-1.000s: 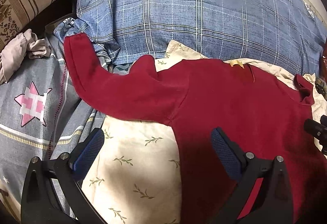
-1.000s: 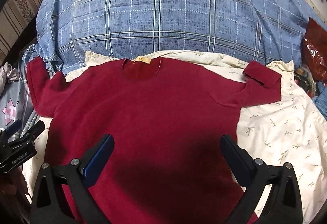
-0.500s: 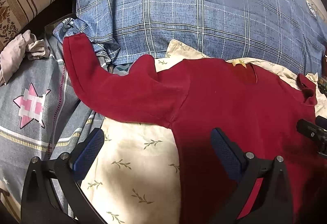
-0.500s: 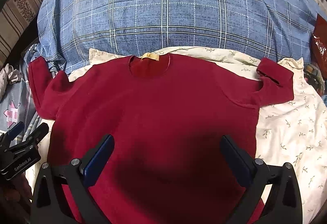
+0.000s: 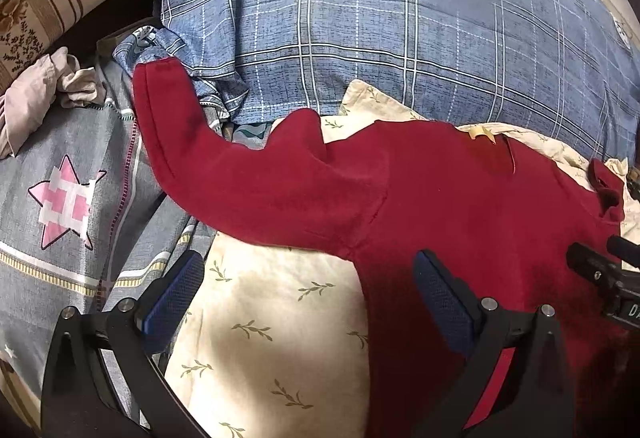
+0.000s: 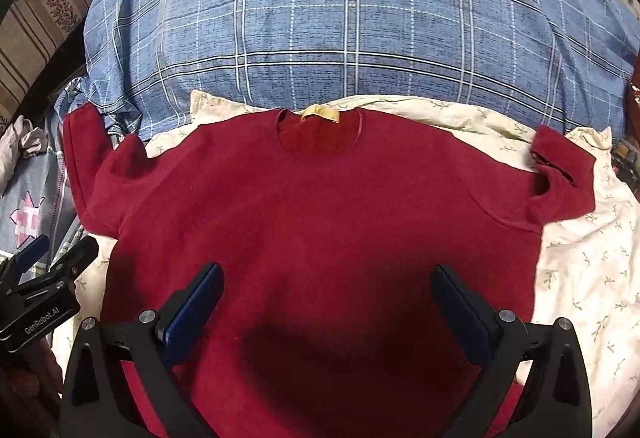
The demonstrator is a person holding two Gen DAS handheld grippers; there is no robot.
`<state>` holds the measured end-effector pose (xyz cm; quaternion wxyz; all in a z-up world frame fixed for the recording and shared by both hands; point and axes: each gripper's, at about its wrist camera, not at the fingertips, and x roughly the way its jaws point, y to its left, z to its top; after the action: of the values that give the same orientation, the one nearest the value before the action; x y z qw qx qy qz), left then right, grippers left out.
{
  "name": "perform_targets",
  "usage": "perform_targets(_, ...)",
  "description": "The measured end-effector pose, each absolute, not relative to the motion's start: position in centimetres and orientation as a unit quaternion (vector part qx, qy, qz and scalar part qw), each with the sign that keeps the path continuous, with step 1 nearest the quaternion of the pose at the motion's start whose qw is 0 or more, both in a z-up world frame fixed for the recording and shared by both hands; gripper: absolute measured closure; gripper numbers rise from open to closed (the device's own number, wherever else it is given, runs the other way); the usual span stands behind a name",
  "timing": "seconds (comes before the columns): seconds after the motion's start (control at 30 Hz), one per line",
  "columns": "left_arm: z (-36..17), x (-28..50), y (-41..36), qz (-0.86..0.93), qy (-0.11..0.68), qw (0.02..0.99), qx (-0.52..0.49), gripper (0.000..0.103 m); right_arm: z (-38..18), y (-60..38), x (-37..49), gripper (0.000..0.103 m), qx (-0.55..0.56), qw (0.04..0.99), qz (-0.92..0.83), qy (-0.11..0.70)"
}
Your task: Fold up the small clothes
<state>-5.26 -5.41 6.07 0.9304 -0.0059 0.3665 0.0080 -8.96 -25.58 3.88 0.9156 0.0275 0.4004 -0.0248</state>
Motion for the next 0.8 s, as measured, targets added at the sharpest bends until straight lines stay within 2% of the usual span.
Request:
perform_targets(0.37,6.4,-4.2,-3.8,0.027,0.37,0.928,-0.022,0.0,3.8,-23.8,-7.3,0.001,0.018,0.915,-0.001,0.402)
perform_targets(0.8,6.7,-0.3,1.9,0.078,0.399,0.911,-0.071,0.0,3.7,-22.0,-6.1,0.001,0.009,0.913,0.034,0.407)
